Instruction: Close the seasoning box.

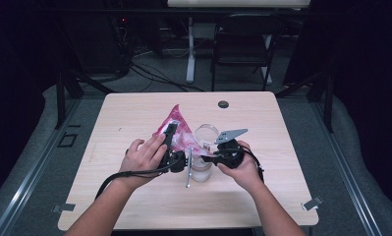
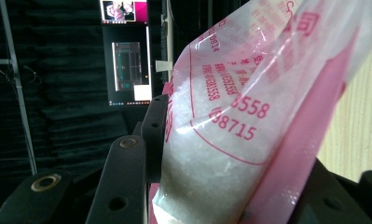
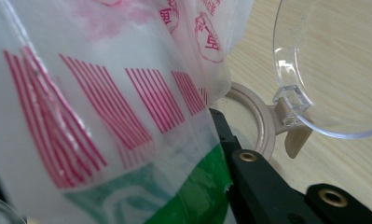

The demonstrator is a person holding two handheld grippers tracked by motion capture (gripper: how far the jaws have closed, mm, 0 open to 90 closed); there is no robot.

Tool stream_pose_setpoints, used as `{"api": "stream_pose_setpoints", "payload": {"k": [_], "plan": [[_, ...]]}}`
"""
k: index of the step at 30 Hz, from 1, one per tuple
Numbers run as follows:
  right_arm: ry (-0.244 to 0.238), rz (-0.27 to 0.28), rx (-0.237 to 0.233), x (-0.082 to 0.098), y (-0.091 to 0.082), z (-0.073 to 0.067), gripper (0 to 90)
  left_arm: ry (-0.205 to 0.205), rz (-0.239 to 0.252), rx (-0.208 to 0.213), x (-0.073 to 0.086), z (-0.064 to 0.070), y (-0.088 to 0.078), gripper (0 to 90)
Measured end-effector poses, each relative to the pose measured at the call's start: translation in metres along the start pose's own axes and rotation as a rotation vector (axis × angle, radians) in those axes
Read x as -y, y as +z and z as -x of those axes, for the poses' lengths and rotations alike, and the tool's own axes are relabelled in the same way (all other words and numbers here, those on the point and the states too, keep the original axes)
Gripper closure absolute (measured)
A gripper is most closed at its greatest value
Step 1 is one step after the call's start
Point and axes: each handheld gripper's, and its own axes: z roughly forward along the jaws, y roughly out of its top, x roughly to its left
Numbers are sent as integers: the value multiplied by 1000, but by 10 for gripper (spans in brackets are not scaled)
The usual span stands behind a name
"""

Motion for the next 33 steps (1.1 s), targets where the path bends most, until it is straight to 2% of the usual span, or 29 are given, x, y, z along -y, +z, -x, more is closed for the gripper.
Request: {"api": "stream_pose_setpoints", "payload": {"k": [19,33], "plan": [[4,2,-1,1,0,1,900,12,8,1,-2,-3,-1,627],[7,11,-1,1,1,1,900,49,7,7,-3,-6,-1,628]]}}
